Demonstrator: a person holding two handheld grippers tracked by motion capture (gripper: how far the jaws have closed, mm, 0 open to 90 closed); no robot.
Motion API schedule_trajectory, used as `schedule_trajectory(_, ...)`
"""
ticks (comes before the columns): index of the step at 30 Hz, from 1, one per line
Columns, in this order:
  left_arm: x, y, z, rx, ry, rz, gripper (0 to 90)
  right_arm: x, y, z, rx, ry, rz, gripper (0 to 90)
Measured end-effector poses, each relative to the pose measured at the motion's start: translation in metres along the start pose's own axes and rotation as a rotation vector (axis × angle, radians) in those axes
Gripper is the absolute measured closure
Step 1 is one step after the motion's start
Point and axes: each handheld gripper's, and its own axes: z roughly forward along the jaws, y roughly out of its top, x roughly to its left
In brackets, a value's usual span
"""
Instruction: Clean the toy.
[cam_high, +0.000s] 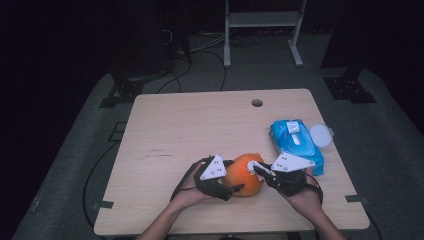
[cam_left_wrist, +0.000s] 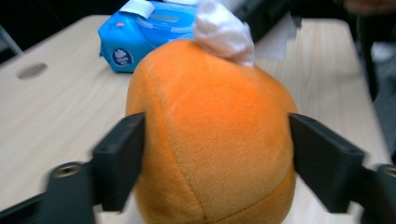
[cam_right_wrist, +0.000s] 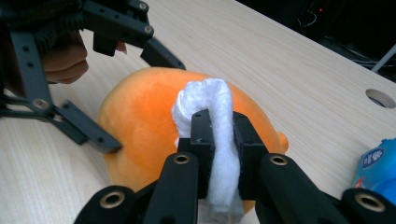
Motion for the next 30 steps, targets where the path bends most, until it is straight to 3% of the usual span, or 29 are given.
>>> schedule_trajectory(3, 0.002, 0.001, 0.001, -0.010, -0.004, -0.071, 16.8, 0.011, 0.004, 0.000, -0.005, 0.007, -0.021, 80.9)
schedule_trajectory(6, -0.002, 0.002, 0.000, -0.003, 0.009, -0.004, 23.2, 0.032, 0.011, 0.004, -0.021, 0.060, -0.064, 80.9)
schedule_trajectory(9, -0.011, 0.002, -0.002, 0.018, 0.030, 0.116, 28.6, 0.042, 0.015, 0.007, -0.023, 0.062, -0.101, 81.0)
schedule_trajectory(12, -0.009, 0.000, -0.003, 0.015, 0.022, 0.125, 30.1, 0.031, 0.014, 0.005, -0.028, 0.052, -0.072, 81.0)
schedule_trajectory(15, -0.006, -0.002, -0.004, 0.017, 0.010, 0.121, 29.4, 0.017, 0.010, 0.000, -0.028, 0.004, -0.050, 81.0)
schedule_trajectory(19, 0.001, -0.003, -0.004, 0.009, -0.015, 0.046, 18.8, 0.001, 0.001, 0.000, -0.002, -0.025, -0.015, 81.1)
schedule_trajectory(21, 0.000, -0.002, -0.001, 0.009, -0.013, 0.024, 16.9, 0.002, 0.000, 0.001, 0.001, -0.020, -0.002, 81.1)
schedule_trajectory(23, -0.006, 0.001, 0.000, 0.020, 0.004, 0.061, 21.6, 0.010, 0.004, 0.001, -0.007, -0.010, -0.019, 81.1)
schedule_trajectory(27, -0.015, 0.002, 0.002, 0.034, 0.016, 0.141, 25.2, 0.046, 0.018, 0.010, -0.019, 0.053, -0.109, 81.1)
schedule_trajectory(29, -0.014, 0.001, -0.001, 0.035, 0.015, 0.154, 27.0, 0.051, 0.019, 0.012, -0.015, 0.049, -0.136, 81.1)
schedule_trajectory(30, -0.012, 0.000, -0.002, 0.034, 0.010, 0.152, 28.6, 0.047, 0.018, 0.012, -0.018, 0.050, -0.125, 81.1)
